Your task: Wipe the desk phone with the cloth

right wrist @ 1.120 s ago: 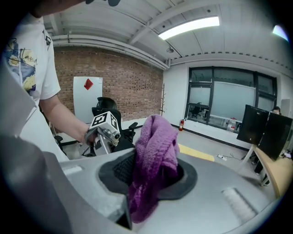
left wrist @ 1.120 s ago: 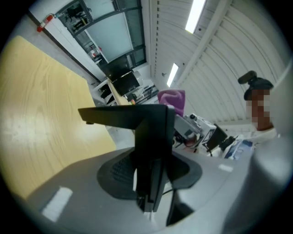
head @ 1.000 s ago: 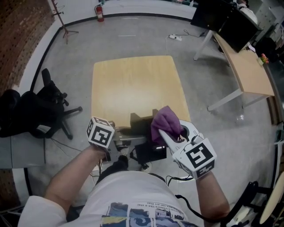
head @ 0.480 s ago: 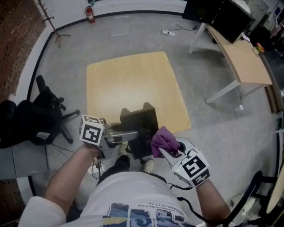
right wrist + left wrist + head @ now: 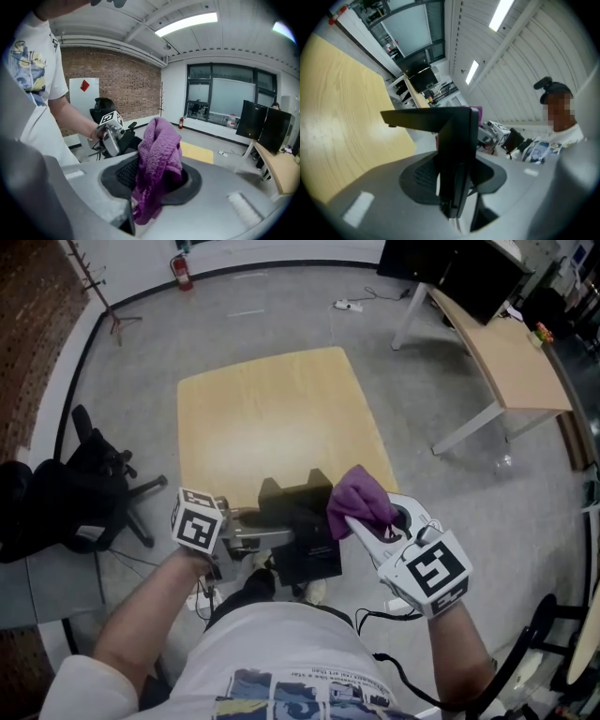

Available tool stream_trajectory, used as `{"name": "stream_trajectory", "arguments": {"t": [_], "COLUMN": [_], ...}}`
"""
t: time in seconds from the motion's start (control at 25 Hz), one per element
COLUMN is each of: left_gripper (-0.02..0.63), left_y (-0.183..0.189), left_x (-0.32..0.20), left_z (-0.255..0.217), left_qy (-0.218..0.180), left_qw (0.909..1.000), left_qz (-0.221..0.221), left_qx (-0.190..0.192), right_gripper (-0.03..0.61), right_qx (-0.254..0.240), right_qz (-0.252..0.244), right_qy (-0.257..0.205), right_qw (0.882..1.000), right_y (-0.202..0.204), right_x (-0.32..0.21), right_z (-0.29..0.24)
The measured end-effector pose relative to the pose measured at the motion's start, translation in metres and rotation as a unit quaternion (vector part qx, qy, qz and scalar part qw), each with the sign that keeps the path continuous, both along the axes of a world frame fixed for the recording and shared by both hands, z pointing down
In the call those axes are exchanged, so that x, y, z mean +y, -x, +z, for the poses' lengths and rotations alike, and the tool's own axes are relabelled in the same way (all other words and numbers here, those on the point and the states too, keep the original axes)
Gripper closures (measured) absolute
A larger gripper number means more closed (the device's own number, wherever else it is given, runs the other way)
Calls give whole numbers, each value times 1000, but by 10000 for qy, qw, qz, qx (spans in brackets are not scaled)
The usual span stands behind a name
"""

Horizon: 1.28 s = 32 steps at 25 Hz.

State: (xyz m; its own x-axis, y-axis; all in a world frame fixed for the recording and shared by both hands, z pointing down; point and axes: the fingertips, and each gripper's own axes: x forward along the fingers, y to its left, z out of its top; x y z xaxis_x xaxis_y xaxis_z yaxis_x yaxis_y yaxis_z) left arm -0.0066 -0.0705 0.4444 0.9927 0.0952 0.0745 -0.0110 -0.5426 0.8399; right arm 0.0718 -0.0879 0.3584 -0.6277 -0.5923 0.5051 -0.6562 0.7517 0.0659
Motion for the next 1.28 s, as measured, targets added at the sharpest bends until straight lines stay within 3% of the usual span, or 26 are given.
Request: {"name": "stream_trajectory", "arguments": {"t": [0.24, 0.72, 1.0, 1.28], "left_gripper": [434, 434, 433, 434], "left_y": [0, 12, 9, 16], "left_x": [10, -20, -31, -31], "left_z": [-4, -14, -17, -7], "left_qy": [92, 45, 58, 23], "left_qw": [9999, 9995, 9995, 9998], "left_qz": [68, -243, -183, -23], "left_qx": [65, 190, 248, 187], "right_gripper": [468, 468, 468, 468], "right_qx": [-338, -494, -150, -82], "right_qz": [191, 341, 382, 386], "right_qy": [-135, 738, 1152, 784], "right_qw": [9992, 9955, 9925, 9961], "right_y": [1, -4, -17, -15], "right_x": [-29, 22, 52, 30], "right_z": [-12, 56, 93, 73]}}
